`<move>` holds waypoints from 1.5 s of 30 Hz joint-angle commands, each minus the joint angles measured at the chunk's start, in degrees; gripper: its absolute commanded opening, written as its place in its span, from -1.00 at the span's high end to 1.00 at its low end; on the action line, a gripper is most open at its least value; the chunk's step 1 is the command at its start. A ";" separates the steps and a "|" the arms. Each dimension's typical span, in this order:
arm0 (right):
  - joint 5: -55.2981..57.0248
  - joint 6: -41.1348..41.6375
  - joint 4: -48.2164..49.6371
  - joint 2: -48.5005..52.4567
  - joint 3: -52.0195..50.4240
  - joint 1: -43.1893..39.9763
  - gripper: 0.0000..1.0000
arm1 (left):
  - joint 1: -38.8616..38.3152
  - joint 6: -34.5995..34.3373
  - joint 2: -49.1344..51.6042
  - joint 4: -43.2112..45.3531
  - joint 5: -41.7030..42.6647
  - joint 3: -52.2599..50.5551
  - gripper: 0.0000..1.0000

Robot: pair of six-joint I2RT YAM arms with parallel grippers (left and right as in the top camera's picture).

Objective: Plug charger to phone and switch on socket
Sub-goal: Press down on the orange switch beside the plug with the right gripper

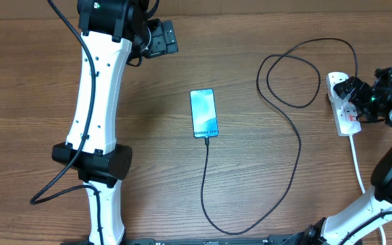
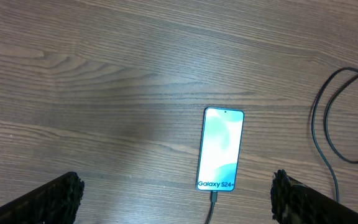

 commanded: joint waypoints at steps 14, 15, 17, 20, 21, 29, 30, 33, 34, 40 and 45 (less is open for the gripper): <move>-2.21 -4.37 1.62 -0.63 2.10 0.28 -1.00 | -0.04 1.09 -0.09 -0.13 0.00 0.24 -1.00; -3.13 -4.37 1.60 -0.63 2.10 0.28 -1.00 | -0.04 1.09 -0.09 -0.13 0.00 0.24 -1.00; -4.55 -4.59 1.60 -0.63 2.10 0.28 -1.00 | -0.04 1.09 -0.09 -0.13 0.00 0.24 -1.00; -7.08 -6.71 1.25 -0.63 2.10 0.28 -1.00 | -0.04 1.09 -0.09 -0.13 0.00 0.24 -0.99; -7.21 -6.69 1.25 -0.63 2.10 0.28 -1.00 | -0.04 1.09 -0.09 -0.13 0.00 0.24 -0.99; -7.26 -6.93 0.76 -0.61 2.10 0.28 -1.00 | -0.04 1.09 -0.09 -0.13 0.00 0.24 -1.00; -7.26 -6.93 0.74 -0.61 2.08 0.28 -1.00 | -0.04 1.09 -0.09 -0.13 0.00 0.24 -1.00; -7.26 -6.91 0.55 -0.61 2.05 0.28 -1.00 | -0.04 1.09 -0.09 -0.13 0.00 0.24 -1.00; -7.28 -6.91 0.46 -0.59 2.03 0.28 -1.00 | -0.04 1.09 -0.09 -0.13 0.00 0.24 -1.00; -8.31 -6.71 -0.37 0.09 2.03 0.28 -1.00 | -0.04 1.09 -0.09 -0.13 0.00 0.24 -1.00; -8.35 -5.70 -0.76 1.09 1.99 0.28 -1.00 | -0.04 1.09 -0.09 -0.13 0.00 0.24 -1.00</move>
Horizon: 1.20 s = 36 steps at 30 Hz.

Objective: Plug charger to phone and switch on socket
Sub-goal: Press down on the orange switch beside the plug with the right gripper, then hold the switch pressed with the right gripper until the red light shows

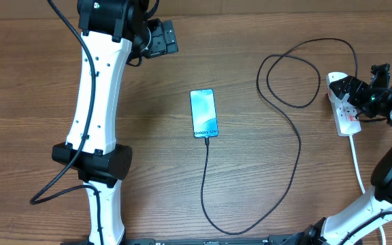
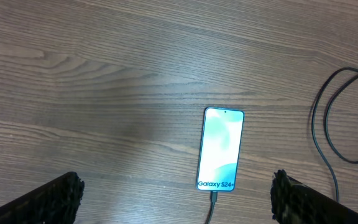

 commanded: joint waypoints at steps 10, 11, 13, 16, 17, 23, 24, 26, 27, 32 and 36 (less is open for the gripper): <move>-1.57 1.03 -2.47 1.18 1.42 0.31 -1.00 | -0.04 1.07 -0.09 -0.11 0.00 0.24 -1.00; -1.57 1.03 -2.69 1.18 1.42 0.31 -1.00 | -0.04 1.07 -0.09 -0.11 0.00 0.24 -1.00; -1.57 1.01 -3.54 1.18 1.40 0.31 -0.99 | -0.04 1.07 -0.09 -0.11 0.00 0.24 -1.00; -1.57 1.01 -3.89 1.18 1.38 0.31 -1.00 | -0.04 1.07 -0.09 -0.11 0.00 0.24 -1.00; -1.57 0.98 -3.91 1.18 1.29 0.31 -1.00 | -0.04 1.07 -0.09 -0.11 0.00 0.24 -1.00; -1.60 0.55 -3.72 1.18 1.03 0.70 -1.00 | -0.04 1.07 -0.09 -0.11 0.00 0.24 -1.00; -1.60 0.55 -3.72 1.18 1.03 0.90 -1.00 | 0.00 1.07 -0.09 -0.11 0.00 0.24 -1.00; -1.60 0.55 -3.56 1.18 1.03 1.46 -1.00 | 0.09 1.07 -0.09 -0.11 0.00 0.24 -1.00; -1.55 0.55 -3.45 1.18 1.03 1.99 -1.00 | 0.07 1.07 -0.09 -0.11 0.00 0.24 -1.00; -1.55 0.59 -3.26 1.22 1.03 3.23 -1.00 | -0.09 1.07 -0.09 -0.11 0.02 0.24 -0.99; -1.53 0.81 -3.87 1.22 1.03 3.45 -1.00 | -0.09 1.07 -0.09 -0.11 0.00 0.24 -1.00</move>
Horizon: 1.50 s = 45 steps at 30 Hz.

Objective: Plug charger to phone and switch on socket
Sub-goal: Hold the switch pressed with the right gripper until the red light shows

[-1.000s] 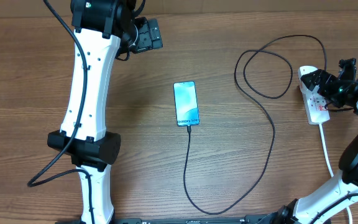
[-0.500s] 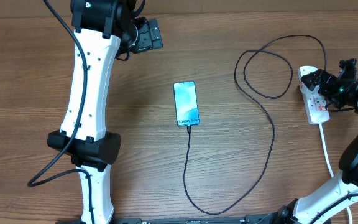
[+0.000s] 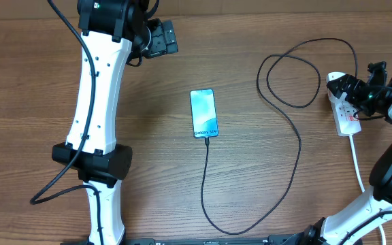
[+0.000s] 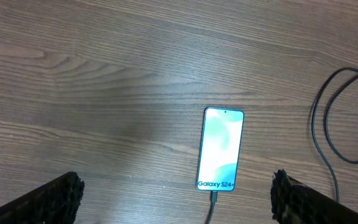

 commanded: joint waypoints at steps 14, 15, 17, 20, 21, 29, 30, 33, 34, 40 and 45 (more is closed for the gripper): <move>-0.44 1.60 -2.56 1.20 -0.11 1.95 -1.00 | 0.00 1.07 -0.09 -0.13 0.00 0.24 -1.00; -0.44 1.92 -2.69 1.20 -0.13 1.95 -1.00 | 0.00 1.07 -0.09 -0.13 0.00 0.24 -1.00; -0.44 2.40 -2.60 1.20 -0.46 1.95 -1.00 | 0.00 1.07 -0.09 -0.13 0.00 0.24 -1.00; -0.39 3.13 -1.84 1.20 -1.55 1.95 -1.00 | -0.04 1.07 -0.09 -0.13 0.00 0.24 -1.00; -0.17 3.85 -1.60 1.20 -1.79 1.95 -1.00 | -0.04 1.07 -0.09 -0.13 0.00 0.24 -1.00; 0.00 4.28 -2.64 1.20 -2.34 1.95 -1.00 | -0.04 1.07 -0.09 -0.13 0.00 0.24 -0.99; 0.00 4.28 -2.78 1.20 -2.36 1.95 -1.00 | -0.04 1.07 -0.09 -0.13 0.00 0.24 -1.00; 0.24 4.33 -3.28 1.20 -2.38 1.95 -1.00 | -0.04 1.07 -0.09 -0.13 0.00 0.24 -1.00; 0.98 5.18 -3.39 1.20 -2.38 1.97 -1.00 | -0.04 1.07 -0.09 -0.13 0.00 0.24 -1.00; 3.30 7.39 -4.13 1.20 -2.38 1.95 -1.00 | -0.04 1.07 -0.09 -0.13 0.00 0.24 -1.00; 5.46 9.60 -4.15 1.20 -2.73 1.95 -1.00 | -0.04 1.07 -0.09 -0.13 0.00 0.24 -1.00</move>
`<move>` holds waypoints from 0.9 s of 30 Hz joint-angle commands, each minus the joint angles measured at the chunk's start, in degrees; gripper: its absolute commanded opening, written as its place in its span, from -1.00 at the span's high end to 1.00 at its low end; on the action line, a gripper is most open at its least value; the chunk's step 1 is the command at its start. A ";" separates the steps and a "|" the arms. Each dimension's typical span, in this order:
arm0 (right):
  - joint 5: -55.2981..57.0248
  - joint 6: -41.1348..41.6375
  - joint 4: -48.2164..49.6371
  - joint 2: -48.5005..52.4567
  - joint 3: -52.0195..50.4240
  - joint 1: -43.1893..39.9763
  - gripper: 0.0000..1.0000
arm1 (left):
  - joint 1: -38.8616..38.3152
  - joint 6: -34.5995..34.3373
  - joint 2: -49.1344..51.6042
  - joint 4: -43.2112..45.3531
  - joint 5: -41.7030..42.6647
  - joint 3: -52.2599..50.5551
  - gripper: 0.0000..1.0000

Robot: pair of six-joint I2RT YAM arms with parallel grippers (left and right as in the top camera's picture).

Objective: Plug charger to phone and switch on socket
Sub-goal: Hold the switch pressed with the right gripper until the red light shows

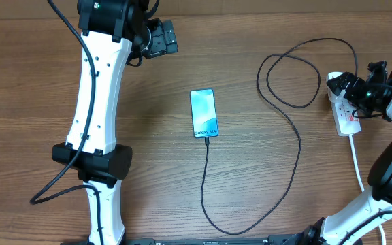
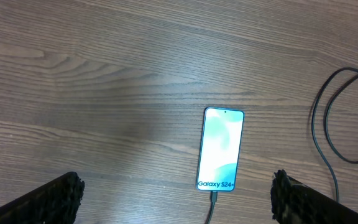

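Observation:
The phone (image 1: pixel 203 113) lies face up mid-table with its screen lit, showing "Galaxy S24+" in the left wrist view (image 2: pixel 221 149). A black charger cable (image 1: pixel 298 146) is plugged into the phone's near end and loops right toward the white socket strip (image 1: pixel 346 117). My right gripper (image 1: pixel 350 86) sits over the strip's far end; its jaws are too dark and small to read. My left gripper (image 1: pixel 160 37) hangs high at the back left, its fingers (image 2: pixel 48 200) spread wide with nothing between them.
The cable makes a large loop (image 1: pixel 291 68) on the table between phone and strip. The strip's white cord (image 1: pixel 356 160) runs toward the front edge along the right arm's base. My left arm (image 1: pixel 94 122) stands along the table's left side.
My right wrist has shifted slightly toward the far edge over the strip's far end. Phone, cable and left gripper are unchanged.
The phone lay plugged in and lit at every moment, with my left gripper open high above it. My right gripper stayed at the far end of the socket strip, and from moment to moment stood slightly further toward the far edge and the left.

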 commanded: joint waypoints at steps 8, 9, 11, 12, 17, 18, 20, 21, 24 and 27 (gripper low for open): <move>4.35 9.57 -0.20 1.27 -5.99 0.90 -1.00 | 0.26 1.07 -0.09 -0.13 0.00 0.24 -1.00; 4.50 9.79 0.22 1.27 -6.32 0.90 -1.00 | 0.22 1.07 -0.09 -0.13 0.00 0.24 -1.00; 4.50 9.79 0.42 1.27 -6.54 0.90 -1.00 | 0.22 1.07 -0.09 -0.13 0.00 0.24 -1.00; 4.50 9.81 0.50 1.27 -6.73 0.90 -1.00 | 0.22 1.07 -0.09 -0.13 0.00 0.24 -1.00; 6.58 11.56 -0.28 1.27 -6.78 0.90 -1.00 | 0.33 1.07 -0.09 -0.13 0.00 0.24 -1.00; 6.58 11.56 -0.31 1.27 -6.78 0.90 -1.00 | 0.33 1.07 -0.09 -0.13 0.00 0.24 -1.00; 6.88 12.44 -0.50 1.27 -6.78 0.90 -1.00 | 0.33 1.07 -0.09 -0.13 0.00 0.24 -1.00; 7.63 13.18 -0.81 1.27 -6.80 0.90 -1.00 | 0.33 1.07 -0.09 -0.13 0.00 0.24 -1.00; 9.01 14.69 -0.70 1.27 -7.23 0.90 -1.00 | 0.33 1.07 -0.09 -0.13 0.00 0.24 -1.00; 10.58 17.05 -0.31 1.27 -7.89 0.90 -1.00 | 0.33 1.07 -0.09 -0.13 0.00 0.24 -0.99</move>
